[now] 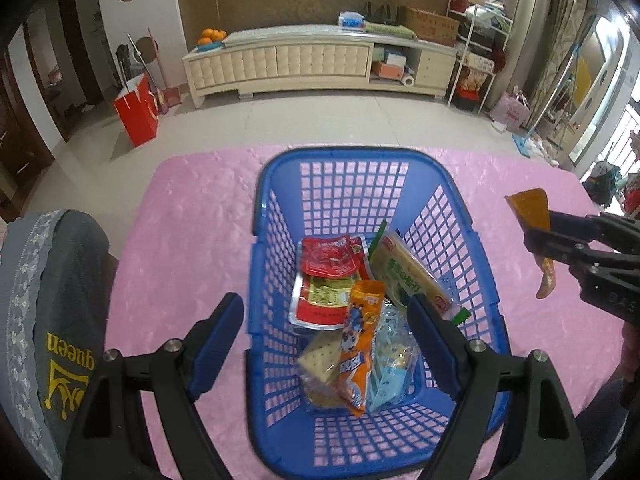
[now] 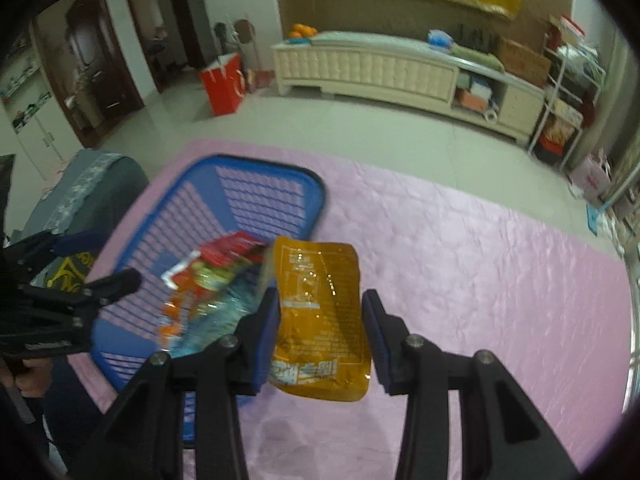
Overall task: Organize snacks
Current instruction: 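Carry the orange packet over the basket and open the right tool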
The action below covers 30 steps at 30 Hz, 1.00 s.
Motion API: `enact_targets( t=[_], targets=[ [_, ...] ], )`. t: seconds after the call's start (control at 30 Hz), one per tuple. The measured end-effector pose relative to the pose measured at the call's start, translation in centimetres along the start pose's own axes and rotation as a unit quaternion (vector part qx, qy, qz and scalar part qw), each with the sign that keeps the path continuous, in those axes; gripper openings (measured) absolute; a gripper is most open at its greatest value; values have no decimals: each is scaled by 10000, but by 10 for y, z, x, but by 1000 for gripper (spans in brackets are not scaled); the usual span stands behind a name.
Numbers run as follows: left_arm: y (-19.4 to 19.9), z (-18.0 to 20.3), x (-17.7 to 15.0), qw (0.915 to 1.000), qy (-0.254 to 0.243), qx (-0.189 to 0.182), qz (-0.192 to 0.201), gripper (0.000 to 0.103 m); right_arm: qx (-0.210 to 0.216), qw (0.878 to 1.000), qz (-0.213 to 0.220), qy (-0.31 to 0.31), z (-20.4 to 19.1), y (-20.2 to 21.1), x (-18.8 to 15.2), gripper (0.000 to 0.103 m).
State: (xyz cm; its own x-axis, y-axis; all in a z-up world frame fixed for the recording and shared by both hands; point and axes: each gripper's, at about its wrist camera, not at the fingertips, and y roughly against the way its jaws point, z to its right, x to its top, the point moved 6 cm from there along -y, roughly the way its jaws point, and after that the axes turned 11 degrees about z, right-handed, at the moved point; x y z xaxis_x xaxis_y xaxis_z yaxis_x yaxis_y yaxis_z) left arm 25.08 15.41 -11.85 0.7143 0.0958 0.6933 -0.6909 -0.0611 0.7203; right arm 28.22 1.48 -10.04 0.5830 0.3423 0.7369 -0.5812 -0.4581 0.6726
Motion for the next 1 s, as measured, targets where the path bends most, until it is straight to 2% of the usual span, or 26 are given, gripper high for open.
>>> enact_targets(
  t=[0.2, 0.53, 0.8, 0.97, 1.0],
  targets=[
    [18, -13, 1, 9998, -8, 54, 173, 82, 252, 9995, 76, 202, -30, -5, 11, 46],
    [10, -36, -15, 9995, -72, 289, 95, 82, 520, 9978, -305, 281, -61, -57, -2, 46],
    [-3, -42, -19, 9992, -45, 391, 26, 82, 518, 9969, -498, 326, -62, -74, -11, 46],
    [-4, -40, -19, 9992, -126, 377, 108, 82, 362, 9958, -504, 668, -68, -81, -13, 46],
    [-3, -39, -19, 9991, -139, 385, 126, 82, 394, 9955, -509, 689, -70, -81, -14, 49]
  ],
)
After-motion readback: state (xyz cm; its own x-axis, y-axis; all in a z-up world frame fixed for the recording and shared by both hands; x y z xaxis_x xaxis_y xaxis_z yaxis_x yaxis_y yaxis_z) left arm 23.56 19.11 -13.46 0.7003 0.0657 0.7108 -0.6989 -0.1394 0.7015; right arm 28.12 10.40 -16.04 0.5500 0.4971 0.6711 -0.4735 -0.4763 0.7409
